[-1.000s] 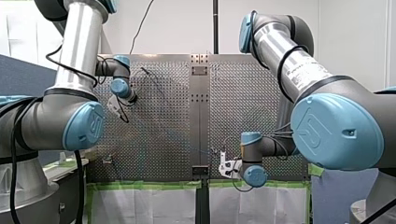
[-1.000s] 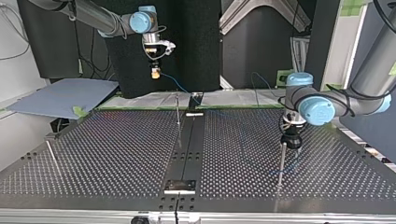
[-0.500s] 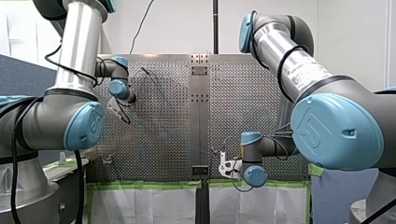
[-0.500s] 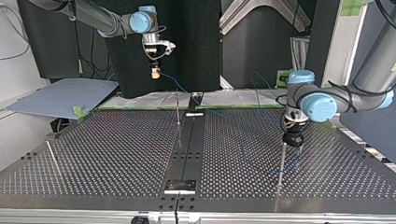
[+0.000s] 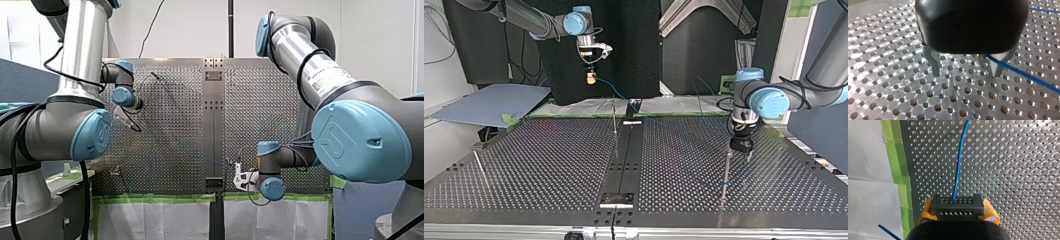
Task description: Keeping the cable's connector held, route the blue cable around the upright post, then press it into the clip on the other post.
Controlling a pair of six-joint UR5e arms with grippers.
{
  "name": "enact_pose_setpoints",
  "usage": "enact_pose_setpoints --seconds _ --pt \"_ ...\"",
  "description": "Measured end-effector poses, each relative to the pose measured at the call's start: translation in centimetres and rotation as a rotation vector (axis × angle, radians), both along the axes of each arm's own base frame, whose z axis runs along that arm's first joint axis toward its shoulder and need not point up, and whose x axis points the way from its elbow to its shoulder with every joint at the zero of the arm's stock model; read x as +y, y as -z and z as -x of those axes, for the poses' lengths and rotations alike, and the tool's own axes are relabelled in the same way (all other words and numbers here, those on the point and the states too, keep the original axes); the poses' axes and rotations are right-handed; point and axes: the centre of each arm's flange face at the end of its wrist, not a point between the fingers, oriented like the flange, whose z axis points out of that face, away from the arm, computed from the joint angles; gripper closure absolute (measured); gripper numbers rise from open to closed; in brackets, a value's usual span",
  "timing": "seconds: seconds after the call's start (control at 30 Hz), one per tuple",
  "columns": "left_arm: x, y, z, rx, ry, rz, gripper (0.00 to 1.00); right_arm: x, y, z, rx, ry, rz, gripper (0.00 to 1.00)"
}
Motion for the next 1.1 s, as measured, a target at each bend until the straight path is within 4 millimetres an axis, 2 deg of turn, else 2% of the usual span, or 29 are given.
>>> enact_pose_setpoints --seconds 0.4,0.83,1.1 --pt "-0.1 -0.8 0.9 -0.030 0.008 0.096 0.00 0.1 0.0 -0.1 0.000 -0.002 -0.001 1.00" --pt "-0.8 -0.2 2.9 -0.036 0.021 0.201 0.00 0.1 0.0 -0.1 -0.001 -0.007 0.001 1.00" --pt "-1.0 -0.5 3.8 -0.039 0.020 0.199 0.00 0.1 0.0 -0.2 -0.002 -0.016 0.001 1.00"
